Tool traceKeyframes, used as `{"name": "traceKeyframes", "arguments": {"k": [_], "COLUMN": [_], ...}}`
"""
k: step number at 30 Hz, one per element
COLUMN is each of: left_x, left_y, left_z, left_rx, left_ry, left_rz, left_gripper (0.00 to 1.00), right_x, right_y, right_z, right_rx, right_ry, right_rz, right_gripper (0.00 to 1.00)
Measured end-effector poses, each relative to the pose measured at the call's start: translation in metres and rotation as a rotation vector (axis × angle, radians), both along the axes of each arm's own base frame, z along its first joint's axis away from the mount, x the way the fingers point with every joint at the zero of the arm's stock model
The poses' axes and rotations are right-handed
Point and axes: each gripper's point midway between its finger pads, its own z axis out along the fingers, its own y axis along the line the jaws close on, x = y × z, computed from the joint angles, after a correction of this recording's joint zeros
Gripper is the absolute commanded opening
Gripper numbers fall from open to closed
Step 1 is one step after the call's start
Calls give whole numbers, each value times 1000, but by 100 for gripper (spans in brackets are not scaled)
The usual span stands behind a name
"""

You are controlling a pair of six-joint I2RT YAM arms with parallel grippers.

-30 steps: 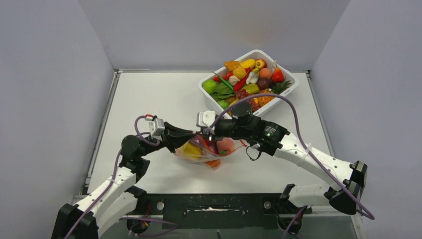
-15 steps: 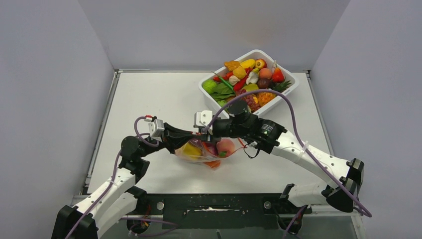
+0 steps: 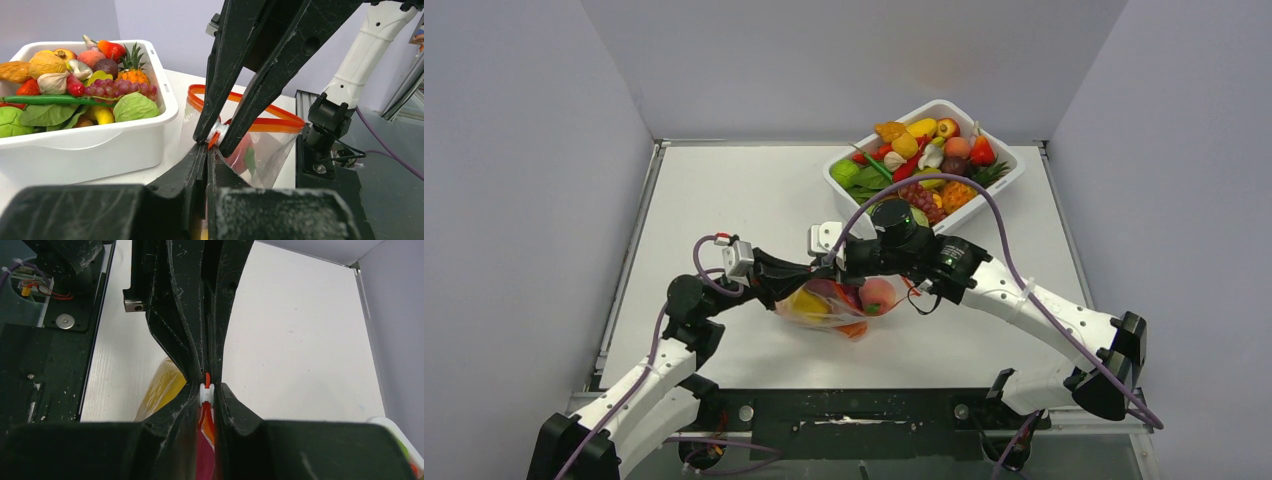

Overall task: Place the food in the zip-top bag and seal the zipper
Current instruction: Zip the zipper food storage bag at the center of the board.

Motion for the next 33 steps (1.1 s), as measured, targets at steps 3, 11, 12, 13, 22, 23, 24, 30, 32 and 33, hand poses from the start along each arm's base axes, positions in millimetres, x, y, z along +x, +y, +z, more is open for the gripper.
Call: {"name": "traceKeyframes", "arguments": {"k": [3, 11, 12, 13, 22, 23, 24, 30, 32, 33], "left_x": [-2, -7, -8, -9, -9, -9, -10, -6, -1, 1], "left_y": [1, 4, 4, 3, 5, 6, 7, 11, 12, 13], "left_z": [0, 8, 11, 13, 28, 30, 31, 34, 35, 36], "left_rx": [-3, -38, -48, -56, -85, -88, -89, -78, -60, -53], "left_ry": [-6, -23, -24, -26, -30, -35, -40, -10, 11, 17], "left_rz": [2, 6, 2, -4, 10, 17, 22, 60, 77, 85], "left_gripper": [0, 0, 0, 0, 0, 0, 0, 0, 0, 0], "right_x": [0, 3, 4, 5, 6, 5, 4, 4, 5, 6], "right_y": [-1, -14, -18, -22, -50, -53, -57, -88, -100, -105], "right_z": [-1, 3, 3, 5, 5, 5, 5, -2, -3, -3], "right_rx": [-2, 16, 16, 17, -10, -11, -14, -51, -63, -68], "right_ry": [4, 28, 33, 36, 78, 78, 80, 96, 100, 100], "right_rz": [-5, -17, -24, -29, -83, -89, -94, -171, -207, -223], "right_gripper": [0, 0, 0, 0, 0, 0, 0, 0, 0, 0]}}
